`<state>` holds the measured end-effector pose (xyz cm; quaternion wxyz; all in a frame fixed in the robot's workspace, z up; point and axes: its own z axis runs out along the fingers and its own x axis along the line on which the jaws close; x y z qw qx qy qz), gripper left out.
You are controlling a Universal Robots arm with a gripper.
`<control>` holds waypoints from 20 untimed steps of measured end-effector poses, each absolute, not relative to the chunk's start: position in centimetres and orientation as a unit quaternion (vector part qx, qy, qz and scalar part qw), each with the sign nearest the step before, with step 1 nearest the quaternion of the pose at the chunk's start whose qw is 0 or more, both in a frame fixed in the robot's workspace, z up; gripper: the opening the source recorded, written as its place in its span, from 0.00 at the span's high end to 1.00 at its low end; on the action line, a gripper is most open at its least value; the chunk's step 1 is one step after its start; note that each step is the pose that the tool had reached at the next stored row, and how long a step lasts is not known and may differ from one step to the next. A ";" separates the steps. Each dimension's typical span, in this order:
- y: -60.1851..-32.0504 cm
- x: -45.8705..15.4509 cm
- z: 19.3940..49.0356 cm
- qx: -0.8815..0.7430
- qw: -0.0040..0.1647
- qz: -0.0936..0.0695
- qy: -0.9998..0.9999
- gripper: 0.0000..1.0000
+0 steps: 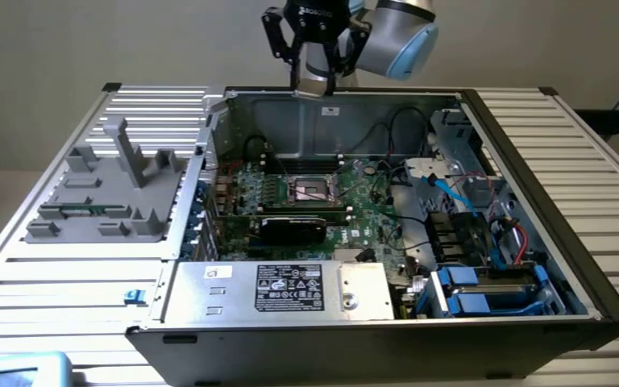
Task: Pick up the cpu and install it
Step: 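Place the cpu into insertion slot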
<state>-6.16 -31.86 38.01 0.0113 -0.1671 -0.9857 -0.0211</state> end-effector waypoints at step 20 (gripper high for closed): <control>-31.9 -6.2 37.9 -0.322 0.008 -0.023 -0.946 0.45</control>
